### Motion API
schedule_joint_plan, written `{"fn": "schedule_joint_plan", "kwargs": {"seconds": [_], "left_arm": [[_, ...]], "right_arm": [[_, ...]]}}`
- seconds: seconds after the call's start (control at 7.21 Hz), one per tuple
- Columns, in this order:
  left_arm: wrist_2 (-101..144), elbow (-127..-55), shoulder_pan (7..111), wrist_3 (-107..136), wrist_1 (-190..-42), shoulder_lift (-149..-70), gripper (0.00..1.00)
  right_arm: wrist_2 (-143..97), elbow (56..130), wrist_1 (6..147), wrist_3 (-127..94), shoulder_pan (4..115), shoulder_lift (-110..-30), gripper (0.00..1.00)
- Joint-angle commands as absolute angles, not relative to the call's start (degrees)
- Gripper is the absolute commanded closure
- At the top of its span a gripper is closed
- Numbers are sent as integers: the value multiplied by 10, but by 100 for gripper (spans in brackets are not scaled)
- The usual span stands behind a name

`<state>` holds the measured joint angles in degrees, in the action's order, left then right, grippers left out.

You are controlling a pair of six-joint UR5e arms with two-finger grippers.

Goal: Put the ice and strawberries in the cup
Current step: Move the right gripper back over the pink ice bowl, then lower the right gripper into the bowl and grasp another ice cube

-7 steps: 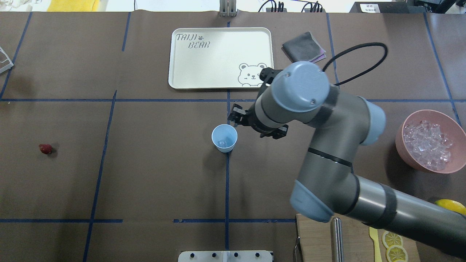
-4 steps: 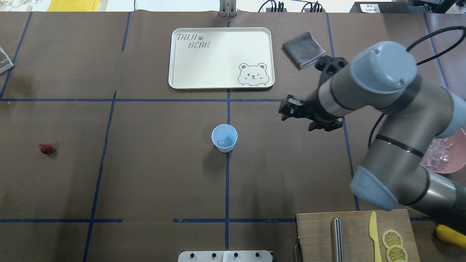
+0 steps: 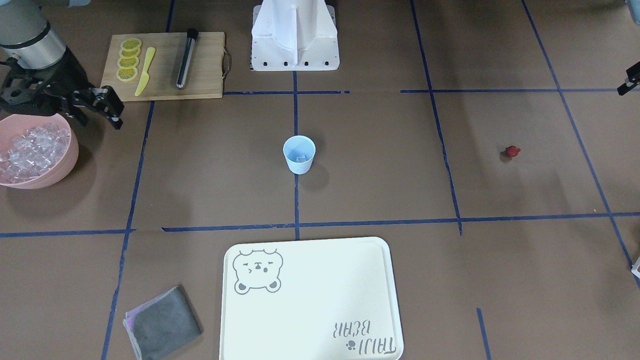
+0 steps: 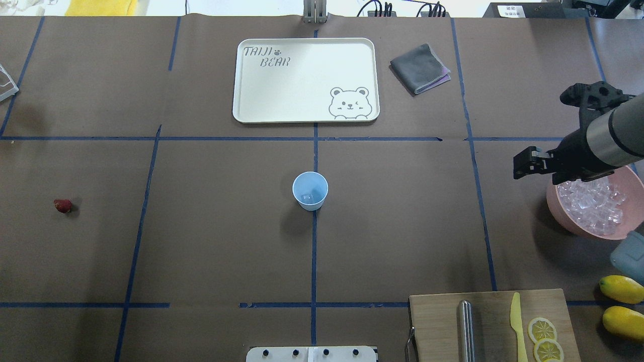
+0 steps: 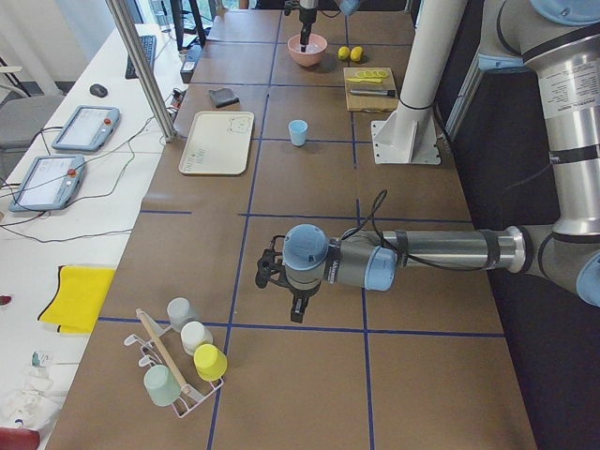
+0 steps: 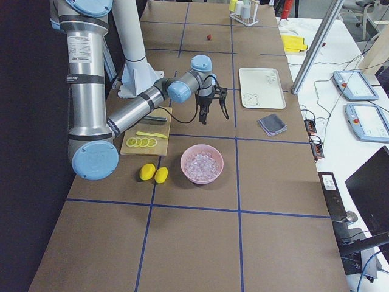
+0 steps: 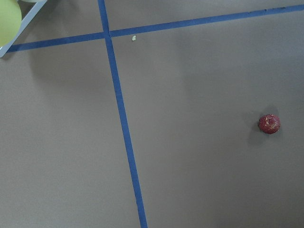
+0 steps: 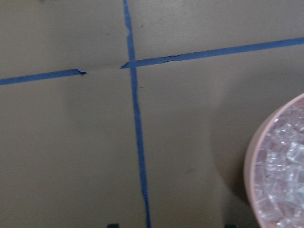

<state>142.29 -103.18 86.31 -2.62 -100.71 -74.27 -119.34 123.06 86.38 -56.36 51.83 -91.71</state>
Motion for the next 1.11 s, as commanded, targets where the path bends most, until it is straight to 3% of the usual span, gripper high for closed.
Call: {"fn": "schedule_joint_plan", "kwargs": {"seconds": [0.0, 0.55, 0.97], "left_arm": [[1423, -1030, 863, -27, -1008, -743, 0], [1424, -1030, 863, -26, -1009, -742, 0], [1424, -1030, 863, -26, -1009, -742, 0]], "right_arm": [[-1201, 1215, 864, -451, 559, -963, 20], [-1246, 1137, 832, -339, 591, -961, 21], [-1253, 1122, 831, -337, 591, -961, 21]]}}
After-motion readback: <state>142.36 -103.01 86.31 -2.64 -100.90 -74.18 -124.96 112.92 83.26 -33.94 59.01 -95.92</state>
